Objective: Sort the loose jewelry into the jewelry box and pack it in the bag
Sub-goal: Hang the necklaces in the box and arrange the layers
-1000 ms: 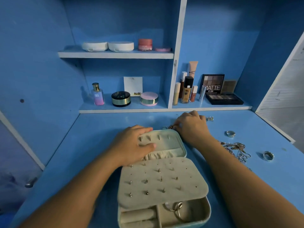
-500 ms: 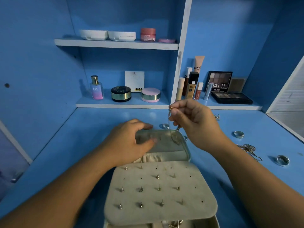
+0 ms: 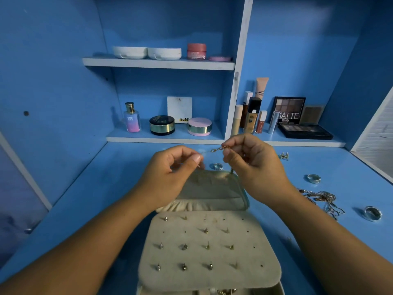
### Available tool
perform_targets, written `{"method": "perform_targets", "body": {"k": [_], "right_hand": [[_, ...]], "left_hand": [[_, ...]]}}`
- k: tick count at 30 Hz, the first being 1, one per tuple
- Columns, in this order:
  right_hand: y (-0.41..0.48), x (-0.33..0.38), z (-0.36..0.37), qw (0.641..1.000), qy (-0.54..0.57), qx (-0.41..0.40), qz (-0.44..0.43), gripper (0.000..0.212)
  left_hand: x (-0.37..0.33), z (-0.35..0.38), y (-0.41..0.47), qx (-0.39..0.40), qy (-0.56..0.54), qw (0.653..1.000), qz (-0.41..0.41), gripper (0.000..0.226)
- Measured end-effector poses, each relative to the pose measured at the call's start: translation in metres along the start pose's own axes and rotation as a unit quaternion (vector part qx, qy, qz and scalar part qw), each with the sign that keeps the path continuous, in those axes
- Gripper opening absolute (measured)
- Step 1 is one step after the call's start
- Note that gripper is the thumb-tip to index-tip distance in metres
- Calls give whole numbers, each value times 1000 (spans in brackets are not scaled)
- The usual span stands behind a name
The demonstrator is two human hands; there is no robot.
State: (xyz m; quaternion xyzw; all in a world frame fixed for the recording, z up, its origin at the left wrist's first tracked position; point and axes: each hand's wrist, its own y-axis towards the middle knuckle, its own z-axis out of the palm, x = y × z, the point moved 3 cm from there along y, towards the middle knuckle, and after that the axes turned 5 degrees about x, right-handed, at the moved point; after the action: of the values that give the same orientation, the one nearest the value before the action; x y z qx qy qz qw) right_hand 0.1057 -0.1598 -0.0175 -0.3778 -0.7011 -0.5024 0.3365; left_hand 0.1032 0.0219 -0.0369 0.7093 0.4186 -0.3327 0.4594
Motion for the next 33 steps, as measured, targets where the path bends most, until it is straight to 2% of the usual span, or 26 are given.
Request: {"method": "perform_targets", "body": {"k": [2,5,9,11,17,19,22,25,28,30,33], "right_hand": [[1,-7,-2,999,-44,8,24,18],[-1,-11,-2,988,-124,78,40,23],[-5,-5,4,964,-213,160,27,37],[-7,-1,8,966,-198,168,21,38],[-10,-1,19,976,-169,141,-10,15],[-9,-2,19,983,-133,125,5,7],[-8,-3,18,990,-62,116,48,6],[-5,-2,14,987,65,106,104,18],[-1,2,7,969,183,92,140,22],[0,3,2,970,171,87,148,22],[3,-3,-4,981,93,83,151,22]], "left_hand": [[-1,-1,2,-23,-46,999,6,18],[-5,0,2,-30,-81,996,30,16],[-7,1,0,-36,-43,996,64,7],[-8,1,-2,-34,-3,996,82,10],[-19,-2,-4,-54,122,975,177,13],[-21,-2,-5,-56,133,971,191,15],[-23,1,-6,-74,130,969,197,14],[-23,5,-4,-82,117,973,182,15],[-15,6,-2,-59,82,988,117,15],[-10,7,0,-36,55,996,60,16],[-6,10,2,8,-40,999,-24,19]]}}
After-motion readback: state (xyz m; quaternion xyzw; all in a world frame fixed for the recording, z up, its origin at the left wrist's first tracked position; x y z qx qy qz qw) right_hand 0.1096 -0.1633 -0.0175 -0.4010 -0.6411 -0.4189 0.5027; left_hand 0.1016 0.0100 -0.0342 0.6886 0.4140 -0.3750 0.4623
